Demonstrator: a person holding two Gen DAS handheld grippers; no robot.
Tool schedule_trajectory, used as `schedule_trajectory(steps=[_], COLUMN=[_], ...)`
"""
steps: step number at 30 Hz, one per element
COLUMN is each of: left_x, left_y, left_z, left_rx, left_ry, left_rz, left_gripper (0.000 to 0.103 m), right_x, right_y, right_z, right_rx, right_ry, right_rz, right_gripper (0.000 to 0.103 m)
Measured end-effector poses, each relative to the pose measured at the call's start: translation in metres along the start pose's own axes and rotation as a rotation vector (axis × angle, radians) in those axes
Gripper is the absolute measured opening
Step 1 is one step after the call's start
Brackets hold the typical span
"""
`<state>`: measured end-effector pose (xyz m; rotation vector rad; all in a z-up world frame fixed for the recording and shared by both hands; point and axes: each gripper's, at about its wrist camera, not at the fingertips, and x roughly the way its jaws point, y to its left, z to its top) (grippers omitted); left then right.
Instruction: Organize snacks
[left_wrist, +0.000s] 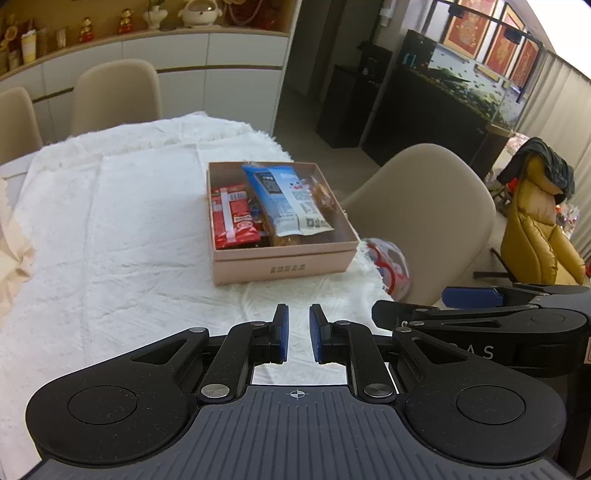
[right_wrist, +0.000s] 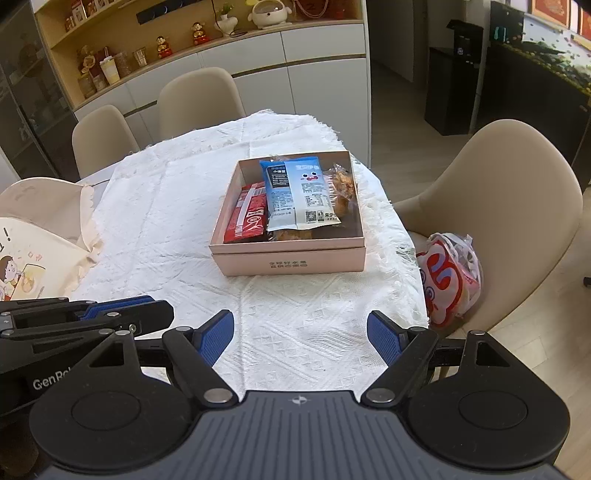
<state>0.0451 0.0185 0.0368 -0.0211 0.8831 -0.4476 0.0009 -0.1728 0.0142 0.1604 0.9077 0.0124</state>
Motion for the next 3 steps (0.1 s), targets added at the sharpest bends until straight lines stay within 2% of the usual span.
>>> schedule_trajectory(steps=[3], left_x=[0.0029], left_y=[0.0025], left_z=[-0.0001], left_rx=[-0.004], left_ry=[-0.009], left_rz=[0.036], left_gripper=[0.016], right_x=[0.0035], right_y=[0.0001], right_z=[0.0008], right_rx=[0.000], right_ry=[0.003], right_rz=[0.001], right_gripper=[0.080])
